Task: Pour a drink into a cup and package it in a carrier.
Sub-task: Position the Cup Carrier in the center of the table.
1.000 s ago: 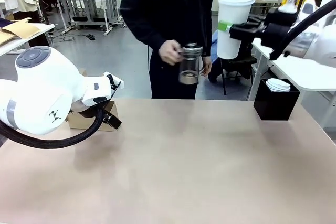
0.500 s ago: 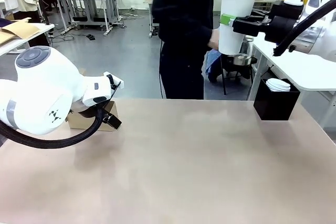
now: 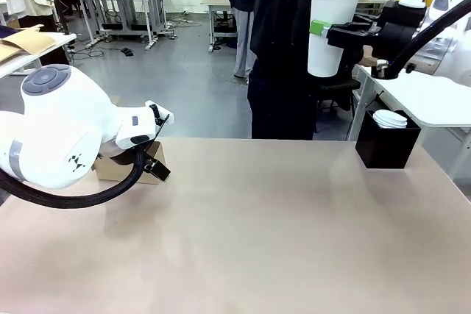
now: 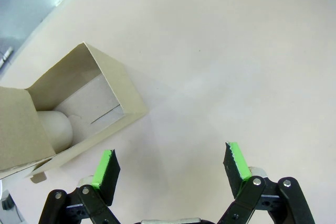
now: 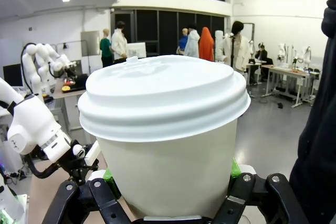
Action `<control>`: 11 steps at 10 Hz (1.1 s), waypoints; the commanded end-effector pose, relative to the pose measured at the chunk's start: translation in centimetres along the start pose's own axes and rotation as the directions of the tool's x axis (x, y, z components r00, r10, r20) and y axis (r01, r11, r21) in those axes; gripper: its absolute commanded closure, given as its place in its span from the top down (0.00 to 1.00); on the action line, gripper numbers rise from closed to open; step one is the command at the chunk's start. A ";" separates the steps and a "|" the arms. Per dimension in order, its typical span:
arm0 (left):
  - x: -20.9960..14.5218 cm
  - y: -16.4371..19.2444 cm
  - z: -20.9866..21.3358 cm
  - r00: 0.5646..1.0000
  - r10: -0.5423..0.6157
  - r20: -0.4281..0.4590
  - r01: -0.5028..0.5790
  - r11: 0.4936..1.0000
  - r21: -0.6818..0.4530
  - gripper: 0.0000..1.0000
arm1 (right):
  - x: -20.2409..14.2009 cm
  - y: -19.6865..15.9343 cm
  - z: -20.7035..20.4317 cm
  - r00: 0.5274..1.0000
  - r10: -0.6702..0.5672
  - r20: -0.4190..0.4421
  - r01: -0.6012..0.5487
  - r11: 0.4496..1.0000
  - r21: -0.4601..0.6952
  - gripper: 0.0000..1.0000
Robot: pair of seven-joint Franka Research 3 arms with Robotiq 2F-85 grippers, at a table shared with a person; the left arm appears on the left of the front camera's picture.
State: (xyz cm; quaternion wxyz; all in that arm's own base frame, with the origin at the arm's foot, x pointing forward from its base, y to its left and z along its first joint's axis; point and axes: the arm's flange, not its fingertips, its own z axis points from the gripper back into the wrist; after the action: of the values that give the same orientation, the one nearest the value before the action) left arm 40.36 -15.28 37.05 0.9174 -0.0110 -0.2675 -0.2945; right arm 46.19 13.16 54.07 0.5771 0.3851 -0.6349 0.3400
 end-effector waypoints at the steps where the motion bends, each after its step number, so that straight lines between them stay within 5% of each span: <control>1: -0.1 0.1 0.0 1.000 0.002 0.000 -0.002 1.000 -0.001 1.00 | 0.3 0.2 -0.1 1.000 0.021 0.004 -0.021 1.000 -0.003 0.81; 5: 0.0 0.0 0.0 1.000 0.000 0.000 0.000 1.000 0.000 1.00 | 0.3 0.2 -0.1 1.000 0.021 0.004 -0.021 1.000 -0.003 0.81; 11: 4.3 2.1 14.8 0.983 0.168 -0.074 -0.169 0.986 -0.002 1.00 | 0.3 0.2 -0.1 1.000 0.021 0.004 -0.021 1.000 -0.003 0.81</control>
State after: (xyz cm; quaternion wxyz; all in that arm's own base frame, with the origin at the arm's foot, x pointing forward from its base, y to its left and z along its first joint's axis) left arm 37.20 -13.00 50.20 0.9378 -0.0220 -0.2500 -0.2399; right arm 46.19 13.15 54.08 0.5772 0.3846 -0.6350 0.3402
